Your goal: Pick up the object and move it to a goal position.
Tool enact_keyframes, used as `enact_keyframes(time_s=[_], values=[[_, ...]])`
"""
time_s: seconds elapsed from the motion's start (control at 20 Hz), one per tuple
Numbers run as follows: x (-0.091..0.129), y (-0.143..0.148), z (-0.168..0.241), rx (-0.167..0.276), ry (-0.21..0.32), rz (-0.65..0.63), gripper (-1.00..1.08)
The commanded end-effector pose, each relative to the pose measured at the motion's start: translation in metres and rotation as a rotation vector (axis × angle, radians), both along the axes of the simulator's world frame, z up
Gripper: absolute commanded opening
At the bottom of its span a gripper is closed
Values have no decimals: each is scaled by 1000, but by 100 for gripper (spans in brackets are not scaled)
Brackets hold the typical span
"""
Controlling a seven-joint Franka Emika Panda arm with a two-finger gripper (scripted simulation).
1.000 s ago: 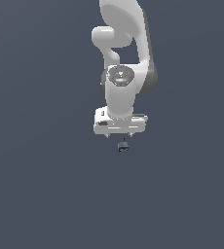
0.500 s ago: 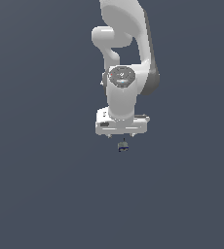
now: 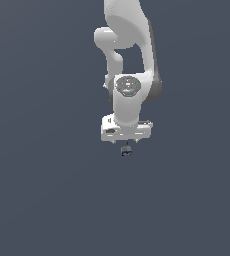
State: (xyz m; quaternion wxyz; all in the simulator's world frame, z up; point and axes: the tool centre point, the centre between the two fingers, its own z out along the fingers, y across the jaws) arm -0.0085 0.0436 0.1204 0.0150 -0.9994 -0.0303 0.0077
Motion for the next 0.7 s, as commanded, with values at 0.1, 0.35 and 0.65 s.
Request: enact_keyframes(time_s=[0.1, 0.35, 0.65], values=[[-10, 5, -26, -14, -7, 40, 100], [-20, 9, -47, -24, -14, 75, 100], [-26, 12, -57, -29, -18, 94, 100]])
